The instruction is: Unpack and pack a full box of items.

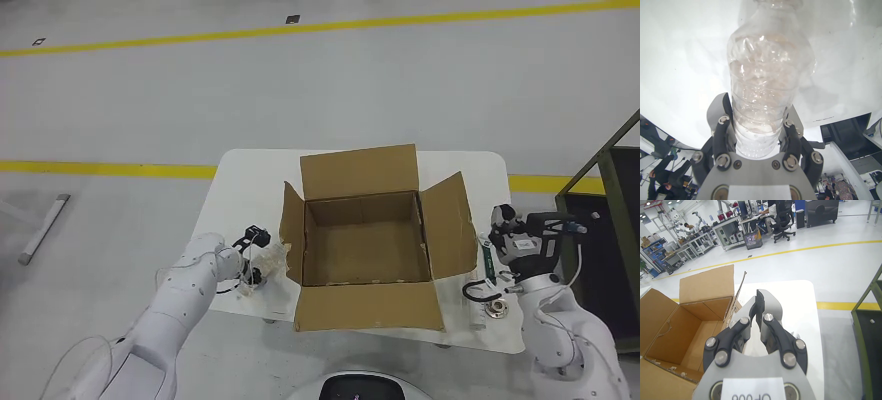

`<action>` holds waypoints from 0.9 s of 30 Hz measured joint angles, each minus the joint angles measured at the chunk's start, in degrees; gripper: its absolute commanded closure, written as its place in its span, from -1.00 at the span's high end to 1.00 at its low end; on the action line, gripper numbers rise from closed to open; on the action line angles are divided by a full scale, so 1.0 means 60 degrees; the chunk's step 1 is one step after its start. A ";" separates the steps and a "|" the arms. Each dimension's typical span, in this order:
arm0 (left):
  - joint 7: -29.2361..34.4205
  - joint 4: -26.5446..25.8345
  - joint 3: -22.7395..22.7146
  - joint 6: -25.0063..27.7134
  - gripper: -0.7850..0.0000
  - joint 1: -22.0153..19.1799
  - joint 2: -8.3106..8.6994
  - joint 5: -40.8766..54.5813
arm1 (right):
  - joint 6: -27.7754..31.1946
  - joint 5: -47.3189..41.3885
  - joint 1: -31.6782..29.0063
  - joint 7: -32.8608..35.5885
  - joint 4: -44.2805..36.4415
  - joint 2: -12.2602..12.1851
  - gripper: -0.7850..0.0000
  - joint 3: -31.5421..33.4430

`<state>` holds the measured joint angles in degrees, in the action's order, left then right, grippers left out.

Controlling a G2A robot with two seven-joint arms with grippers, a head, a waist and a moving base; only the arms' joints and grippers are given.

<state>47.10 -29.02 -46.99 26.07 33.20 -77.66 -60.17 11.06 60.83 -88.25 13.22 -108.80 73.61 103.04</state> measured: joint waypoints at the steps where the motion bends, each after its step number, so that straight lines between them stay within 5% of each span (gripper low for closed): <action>1: -0.0041 -0.0016 0.0040 0.0039 -1.00 0.0011 -0.0011 -0.0062 | -0.0002 -0.0007 0.0009 -0.0005 0.0028 -0.0005 -1.00 -0.0014; 9: -0.0085 -0.0022 -0.0038 0.0210 -1.00 -0.0047 0.0027 -0.0041 | 0.0052 -0.0716 0.0151 0.0260 0.0349 -0.0023 -1.00 -0.0076; 10: -0.0037 -0.0022 -0.0137 0.0230 -1.00 -0.0095 0.0066 0.0060 | 0.0103 -0.0956 0.0217 0.0336 0.0395 -0.0030 -0.88 -0.0043; 14: 0.0202 -0.0198 -0.0574 0.0273 -1.00 -0.0194 0.0274 0.0423 | 0.0511 -0.1906 0.0413 0.0705 0.0453 -0.0062 0.08 0.0055; 15: 0.0274 -0.0282 -0.0702 0.0259 -1.00 -0.0188 0.0337 0.0529 | 0.0627 -0.2214 0.0453 0.0830 0.0476 -0.0068 1.00 0.0072; 21: 0.1116 -0.1528 -0.1745 -0.0027 -1.00 0.0184 0.0855 0.1257 | 0.1031 -0.3983 0.0767 0.2143 0.0716 -0.0145 1.00 0.0086; 27: 0.2759 -0.4325 -0.3271 -0.0764 -1.00 0.1283 0.1509 0.1989 | 0.1128 -0.4583 0.1286 0.3520 0.1310 -0.0263 1.00 -0.0133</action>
<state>63.66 -54.97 -66.61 21.49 40.90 -68.61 -48.23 17.82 33.33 -80.54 34.34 -100.94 72.03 102.24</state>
